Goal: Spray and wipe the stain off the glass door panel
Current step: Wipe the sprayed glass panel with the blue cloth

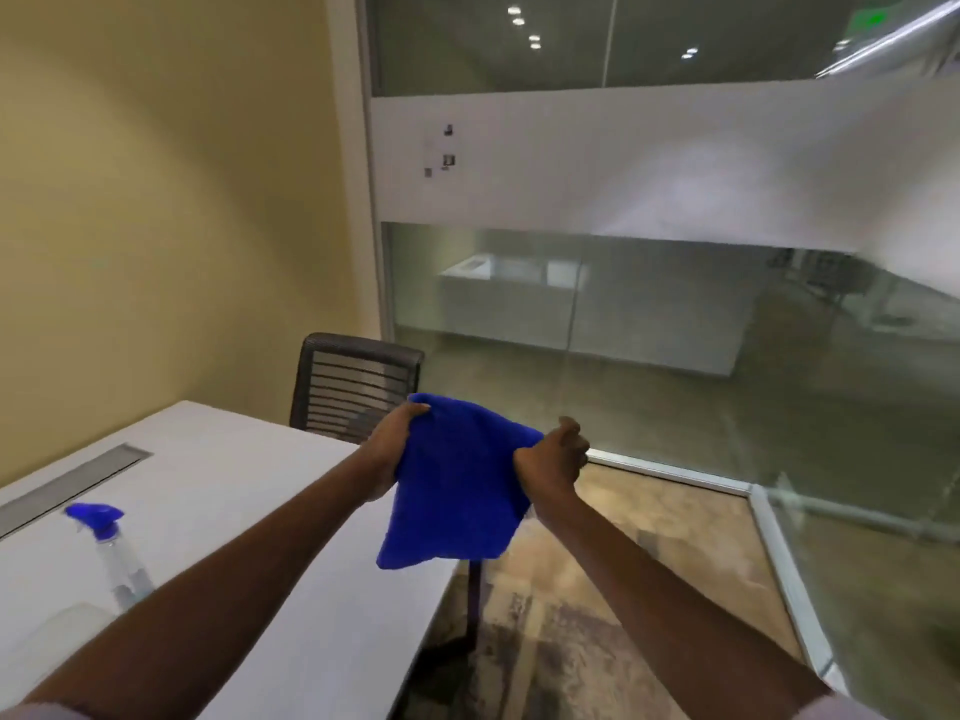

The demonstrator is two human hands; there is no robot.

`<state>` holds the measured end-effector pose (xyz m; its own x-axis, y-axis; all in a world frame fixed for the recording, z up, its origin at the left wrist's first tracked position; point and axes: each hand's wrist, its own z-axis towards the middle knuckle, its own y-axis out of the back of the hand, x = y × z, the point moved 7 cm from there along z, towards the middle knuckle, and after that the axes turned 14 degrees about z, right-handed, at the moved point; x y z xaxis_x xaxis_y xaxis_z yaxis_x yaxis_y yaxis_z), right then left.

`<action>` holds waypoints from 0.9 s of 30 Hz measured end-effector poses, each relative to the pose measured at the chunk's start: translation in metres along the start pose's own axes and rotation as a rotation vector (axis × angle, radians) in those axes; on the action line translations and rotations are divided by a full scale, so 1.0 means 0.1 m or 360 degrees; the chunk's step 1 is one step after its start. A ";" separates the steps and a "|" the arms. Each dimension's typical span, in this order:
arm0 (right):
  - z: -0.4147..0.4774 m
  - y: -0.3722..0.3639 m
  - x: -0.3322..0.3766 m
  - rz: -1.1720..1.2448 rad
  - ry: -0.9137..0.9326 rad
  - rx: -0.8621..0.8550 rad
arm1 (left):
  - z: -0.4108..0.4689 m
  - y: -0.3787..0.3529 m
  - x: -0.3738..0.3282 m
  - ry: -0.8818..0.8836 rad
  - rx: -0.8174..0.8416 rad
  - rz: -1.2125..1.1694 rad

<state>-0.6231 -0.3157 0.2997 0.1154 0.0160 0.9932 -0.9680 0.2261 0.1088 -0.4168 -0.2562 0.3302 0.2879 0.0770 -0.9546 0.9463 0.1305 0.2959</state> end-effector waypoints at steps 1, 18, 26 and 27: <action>0.02 0.29 0.12 -0.0049 0.0169 0.0029 | 0.02 -0.28 -0.14 -0.0005 0.0129 0.0032; -0.61 4.38 0.05 0.0292 0.0009 0.0136 | -0.82 -4.50 -1.58 -0.0476 0.1709 0.0157; -1.38 5.83 0.13 0.0649 0.0173 -0.0532 | -1.64 -5.98 -2.01 -0.0916 0.2202 0.0261; -1.51 5.98 0.15 0.0687 0.0188 -0.0619 | -1.77 -6.12 -2.08 -0.0930 0.2253 0.0198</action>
<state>-1.1670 -0.0328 0.3729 -0.2248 0.2893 0.9304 -0.7827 0.5151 -0.3493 -1.0816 -0.1772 0.3545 0.0690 -0.4150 -0.9072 0.1753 -0.8902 0.4205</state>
